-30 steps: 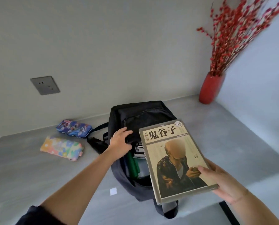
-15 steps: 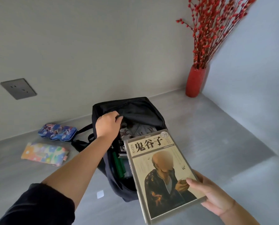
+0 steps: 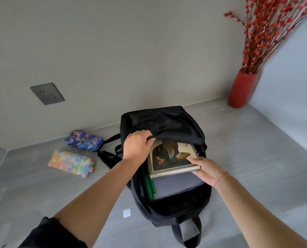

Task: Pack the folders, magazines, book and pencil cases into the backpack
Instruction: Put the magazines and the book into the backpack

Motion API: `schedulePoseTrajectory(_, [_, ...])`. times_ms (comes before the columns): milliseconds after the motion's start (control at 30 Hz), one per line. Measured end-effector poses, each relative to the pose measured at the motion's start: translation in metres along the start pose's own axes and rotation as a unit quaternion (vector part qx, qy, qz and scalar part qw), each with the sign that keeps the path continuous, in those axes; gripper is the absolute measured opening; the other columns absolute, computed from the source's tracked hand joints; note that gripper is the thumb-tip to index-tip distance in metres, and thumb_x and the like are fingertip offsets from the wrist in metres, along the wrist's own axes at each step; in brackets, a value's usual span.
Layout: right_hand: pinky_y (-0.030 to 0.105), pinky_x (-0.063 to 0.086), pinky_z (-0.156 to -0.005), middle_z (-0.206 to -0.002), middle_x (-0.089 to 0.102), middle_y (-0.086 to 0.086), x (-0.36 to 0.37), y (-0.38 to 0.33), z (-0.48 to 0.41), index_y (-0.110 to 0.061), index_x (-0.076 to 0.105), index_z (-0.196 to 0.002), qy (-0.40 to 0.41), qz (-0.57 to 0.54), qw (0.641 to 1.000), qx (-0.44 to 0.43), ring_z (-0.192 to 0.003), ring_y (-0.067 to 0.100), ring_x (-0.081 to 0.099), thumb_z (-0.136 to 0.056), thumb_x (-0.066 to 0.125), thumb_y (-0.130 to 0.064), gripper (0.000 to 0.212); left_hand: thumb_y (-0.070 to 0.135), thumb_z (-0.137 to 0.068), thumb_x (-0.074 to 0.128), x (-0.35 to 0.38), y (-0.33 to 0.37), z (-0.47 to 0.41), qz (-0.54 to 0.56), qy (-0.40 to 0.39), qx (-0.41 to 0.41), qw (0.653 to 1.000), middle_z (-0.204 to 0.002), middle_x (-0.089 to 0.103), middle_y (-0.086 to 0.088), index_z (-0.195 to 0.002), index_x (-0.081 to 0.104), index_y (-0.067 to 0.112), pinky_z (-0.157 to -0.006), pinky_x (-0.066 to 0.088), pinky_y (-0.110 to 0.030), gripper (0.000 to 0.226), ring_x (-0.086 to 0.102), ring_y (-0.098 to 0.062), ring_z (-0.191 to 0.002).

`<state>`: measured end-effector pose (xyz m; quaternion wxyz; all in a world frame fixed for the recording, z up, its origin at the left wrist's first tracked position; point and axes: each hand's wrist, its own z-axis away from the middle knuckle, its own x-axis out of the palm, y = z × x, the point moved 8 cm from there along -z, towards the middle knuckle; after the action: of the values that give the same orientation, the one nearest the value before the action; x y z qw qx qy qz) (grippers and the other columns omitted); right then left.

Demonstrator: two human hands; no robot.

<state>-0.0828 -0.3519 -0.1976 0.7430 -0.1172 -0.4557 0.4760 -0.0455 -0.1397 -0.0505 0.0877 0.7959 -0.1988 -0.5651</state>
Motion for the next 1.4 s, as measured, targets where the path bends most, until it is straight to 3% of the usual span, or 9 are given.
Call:
schedulePoseTrajectory(100, [0.04, 0.047, -0.098, -0.112, 0.065, 0.014, -0.009, -0.005, 0.0, -0.002, 0.059, -0.112, -0.009, 0.097, 0.994, -0.043, -0.107, 0.024, 0.061, -0.088, 0.048, 0.013, 0.03, 0.026, -0.089, 0.059, 0.005, -0.001, 0.005, 0.011, -0.016, 0.008, 1.0, -0.081, 0.067, 0.0, -0.086, 0.066, 0.014, -0.068, 0.043, -0.03, 0.015, 0.06, -0.019, -0.078])
schedulePoseTrajectory(300, [0.023, 0.059, -0.056, -0.083, 0.067, 0.018, -0.013, -0.026, -0.012, -0.006, 0.062, -0.091, 0.094, 0.267, 0.949, -0.137, -0.067, 0.02, 0.071, -0.086, 0.059, 0.005, 0.012, 0.026, -0.088, 0.061, 0.019, -0.003, 0.023, 0.006, -0.037, 0.023, 0.999, -0.084, 0.067, 0.001, -0.089, 0.07, 0.015, -0.081, 0.043, -0.031, 0.014, 0.059, -0.019, -0.081])
schedulePoseTrajectory(567, [0.027, 0.058, -0.056, -0.078, 0.068, 0.011, -0.01, -0.03, -0.032, -0.01, 0.063, -0.087, 0.154, 0.41, 0.894, -0.098, -0.06, 0.021, 0.067, -0.081, 0.068, -0.016, 0.01, 0.034, -0.079, 0.071, 0.02, -0.018, 0.037, -0.015, -0.027, 0.013, 0.999, -0.106, 0.065, 0.003, -0.088, 0.073, 0.018, -0.104, 0.033, -0.039, 0.018, 0.053, -0.021, -0.11])
schedulePoseTrajectory(733, [0.04, 0.048, -0.085, -0.1, 0.059, 0.006, -0.04, -0.096, -0.004, -0.008, 0.055, -0.104, 0.288, 0.483, 0.8, -0.211, -0.097, 0.028, 0.057, -0.075, 0.064, -0.012, 0.03, 0.056, -0.08, 0.059, 0.02, -0.053, 0.047, 0.118, -0.015, -0.175, 0.977, -0.144, 0.031, 0.0, -0.128, 0.047, 0.022, -0.113, 0.023, -0.04, 0.06, 0.027, -0.02, -0.135])
schedulePoseTrajectory(833, [0.031, 0.038, -0.097, -0.124, 0.047, 0.002, -0.015, -0.108, -0.02, -0.01, 0.035, -0.139, 0.172, 0.435, 0.856, -0.219, -0.113, 0.015, 0.045, -0.083, 0.065, -0.01, 0.063, 0.039, -0.083, 0.066, 0.024, -0.072, 0.057, 0.247, 0.014, -0.335, 0.909, -0.135, 0.041, 0.0, -0.14, 0.033, 0.017, -0.098, 0.039, -0.028, 0.069, 0.045, -0.018, -0.123])
schedulePoseTrajectory(933, [0.018, 0.047, -0.084, -0.106, 0.06, 0.0, 0.009, -0.111, -0.026, -0.01, 0.039, -0.138, 0.092, 0.409, 0.879, -0.229, -0.095, 0.014, 0.057, -0.086, 0.06, 0.0, 0.057, 0.028, -0.087, 0.065, 0.034, -0.076, 0.057, 0.352, -0.011, -0.396, 0.848, -0.111, 0.066, 0.005, -0.119, 0.06, 0.017, -0.086, 0.049, -0.027, 0.034, 0.062, -0.017, -0.107])
schedulePoseTrajectory(1000, [0.01, 0.051, -0.076, -0.099, 0.064, 0.002, 0.011, -0.114, -0.02, -0.007, 0.047, -0.129, 0.058, 0.407, 0.877, -0.249, -0.089, 0.013, 0.061, -0.084, 0.057, 0.011, 0.049, 0.021, -0.086, 0.066, 0.033, -0.071, 0.058, 0.407, -0.039, -0.378, 0.831, -0.095, 0.075, 0.001, -0.093, 0.071, 0.023, -0.083, 0.054, -0.03, 0.009, 0.069, -0.019, -0.094])
schedulePoseTrajectory(1167, [0.024, 0.043, -0.075, -0.081, 0.066, 0.004, -0.017, -0.097, 0.019, -0.013, 0.069, -0.079, -0.001, 0.567, 0.794, -0.219, -0.072, -0.002, 0.056, -0.076, 0.054, 0.022, 0.039, 0.007, -0.078, 0.073, 0.028, -0.06, 0.079, 0.388, -0.202, -0.261, 0.861, -0.07, 0.075, 0.008, -0.069, 0.076, 0.025, -0.064, 0.051, -0.012, 0.021, 0.069, -0.007, -0.068])
schedulePoseTrajectory(1400, [0.024, 0.045, -0.098, -0.103, 0.073, 0.001, -0.009, -0.056, 0.033, -0.015, 0.077, -0.094, -0.045, 0.721, 0.668, -0.18, -0.101, 0.015, 0.065, -0.08, 0.046, 0.017, 0.046, 0.008, -0.078, 0.07, 0.041, -0.037, 0.108, 0.074, -0.425, -0.052, 0.901, -0.097, 0.074, 0.007, -0.099, 0.075, 0.023, -0.08, 0.045, -0.012, 0.026, 0.064, -0.003, -0.086])
